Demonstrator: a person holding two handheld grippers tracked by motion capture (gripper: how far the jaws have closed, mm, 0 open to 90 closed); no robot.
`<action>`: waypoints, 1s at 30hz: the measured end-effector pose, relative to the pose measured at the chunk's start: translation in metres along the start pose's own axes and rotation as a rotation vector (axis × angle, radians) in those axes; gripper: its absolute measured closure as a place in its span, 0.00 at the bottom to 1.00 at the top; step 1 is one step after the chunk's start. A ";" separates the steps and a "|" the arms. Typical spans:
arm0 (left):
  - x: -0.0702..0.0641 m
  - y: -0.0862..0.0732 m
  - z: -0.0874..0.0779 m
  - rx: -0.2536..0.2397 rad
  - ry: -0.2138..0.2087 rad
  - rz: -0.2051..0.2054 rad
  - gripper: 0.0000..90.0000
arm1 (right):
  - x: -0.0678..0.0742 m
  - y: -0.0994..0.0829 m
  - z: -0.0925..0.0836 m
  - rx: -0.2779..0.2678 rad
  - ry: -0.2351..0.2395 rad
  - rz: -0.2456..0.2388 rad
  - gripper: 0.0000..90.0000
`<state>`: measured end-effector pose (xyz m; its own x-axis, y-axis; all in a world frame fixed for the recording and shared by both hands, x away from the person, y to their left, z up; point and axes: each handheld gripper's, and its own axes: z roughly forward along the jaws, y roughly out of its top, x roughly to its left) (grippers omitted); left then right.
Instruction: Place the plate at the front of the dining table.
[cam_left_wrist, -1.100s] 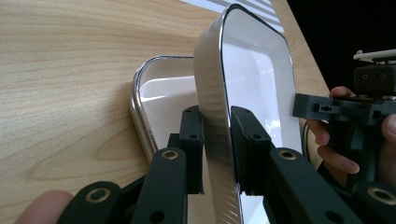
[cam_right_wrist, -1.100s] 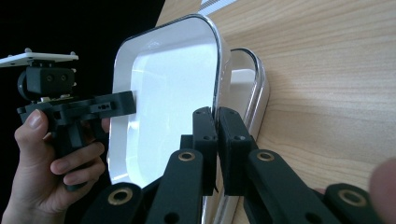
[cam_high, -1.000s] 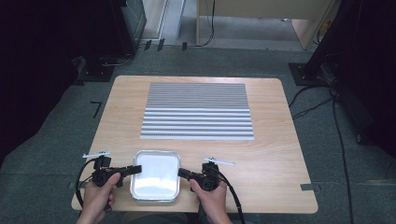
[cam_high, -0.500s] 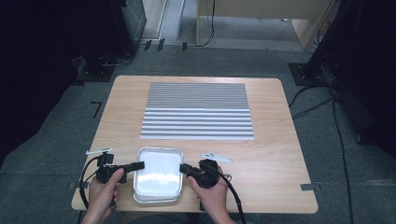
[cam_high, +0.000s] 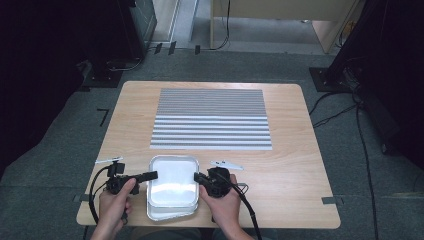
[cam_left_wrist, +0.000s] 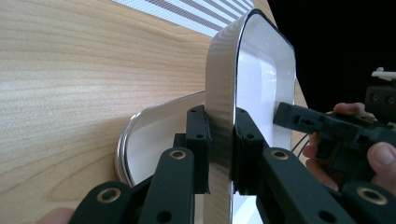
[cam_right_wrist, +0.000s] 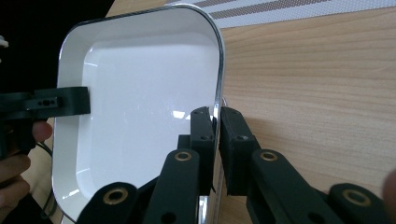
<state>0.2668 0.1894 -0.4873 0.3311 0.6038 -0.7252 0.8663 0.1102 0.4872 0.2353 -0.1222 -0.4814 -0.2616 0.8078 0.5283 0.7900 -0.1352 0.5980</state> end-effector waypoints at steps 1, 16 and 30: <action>-0.001 0.001 0.000 0.000 0.003 0.004 0.90 | 0.001 0.002 0.000 0.001 -0.005 0.009 0.96; -0.009 0.011 -0.001 0.003 0.013 0.034 0.90 | 0.008 0.018 -0.002 0.000 -0.042 -0.006 0.98; -0.031 0.039 0.030 -0.002 0.031 0.078 0.90 | -0.010 0.051 -0.012 -0.004 -0.104 -0.006 1.00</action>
<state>0.3014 0.1516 -0.4602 0.3858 0.6344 -0.6699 0.8378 0.0632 0.5424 0.2720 -0.1442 -0.4490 -0.2071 0.8637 0.4595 0.7864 -0.1324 0.6034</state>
